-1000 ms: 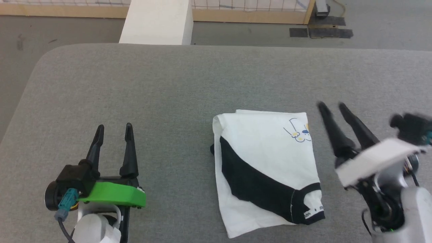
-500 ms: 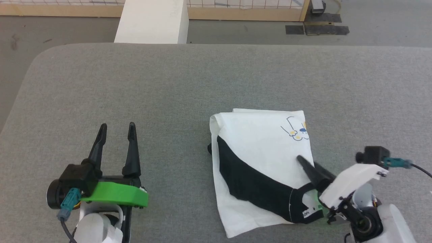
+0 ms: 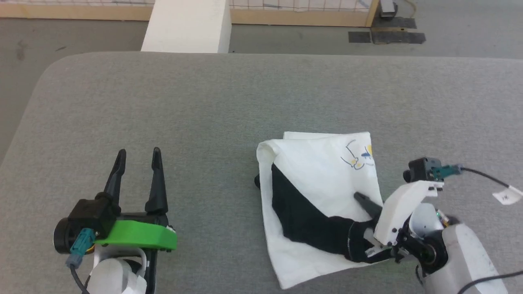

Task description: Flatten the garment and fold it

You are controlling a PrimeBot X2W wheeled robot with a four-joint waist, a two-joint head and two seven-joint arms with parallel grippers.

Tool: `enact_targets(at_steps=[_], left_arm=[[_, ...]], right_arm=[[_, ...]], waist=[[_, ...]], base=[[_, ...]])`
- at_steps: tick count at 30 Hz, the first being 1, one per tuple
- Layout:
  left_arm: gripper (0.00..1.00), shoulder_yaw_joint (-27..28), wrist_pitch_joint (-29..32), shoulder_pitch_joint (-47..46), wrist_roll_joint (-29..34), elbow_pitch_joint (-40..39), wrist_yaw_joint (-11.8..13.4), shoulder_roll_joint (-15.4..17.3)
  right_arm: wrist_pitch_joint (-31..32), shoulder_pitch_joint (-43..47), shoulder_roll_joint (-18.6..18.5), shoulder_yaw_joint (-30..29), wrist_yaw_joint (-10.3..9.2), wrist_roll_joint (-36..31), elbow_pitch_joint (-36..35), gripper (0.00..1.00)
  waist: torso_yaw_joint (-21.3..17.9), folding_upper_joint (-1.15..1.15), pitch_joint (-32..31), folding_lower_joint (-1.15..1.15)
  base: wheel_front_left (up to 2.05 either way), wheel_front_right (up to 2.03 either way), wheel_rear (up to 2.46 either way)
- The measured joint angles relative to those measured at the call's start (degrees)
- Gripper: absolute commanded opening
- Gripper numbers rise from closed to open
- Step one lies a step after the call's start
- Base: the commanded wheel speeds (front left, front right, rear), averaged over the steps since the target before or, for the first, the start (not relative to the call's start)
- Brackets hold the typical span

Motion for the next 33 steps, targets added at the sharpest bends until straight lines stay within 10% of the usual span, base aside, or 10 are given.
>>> enact_targets(at_steps=[5,10,20,33], left_arm=[[1.0,0.7,0.0,0.2,0.2,-0.9,0.0,0.0],[1.0,1.1,-0.1,-0.1,1.0,-2.3,-0.1,0.0],[1.0,0.9,-0.1,-3.6,1.9,-4.2,-0.3,0.9],[1.0,-1.7,-0.1,-8.1,3.7,-4.7,-0.8,3.1]], right_arm=[[3.4,0.1,-1.8,0.8,0.0,-14.4,-7.8,0.0],[4.2,0.0,-11.8,1.2,0.02,-24.5,-13.0,0.0],[-4.1,-7.2,-21.7,-0.8,0.02,-31.1,-5.3,0.0],[-15.7,-18.3,-23.7,-11.4,0.04,-42.2,8.1,0.0]], waist=[[-2.3,0.0,0.1,0.0],[-7.3,0.0,0.8,0.0],[-15.1,0.0,4.6,0.0],[-17.3,0.0,14.7,0.0]], base=[[0.0,0.0,0.0],[0.0,0.0,0.0],[0.0,0.0,0.0],[0.0,0.0,0.0]])
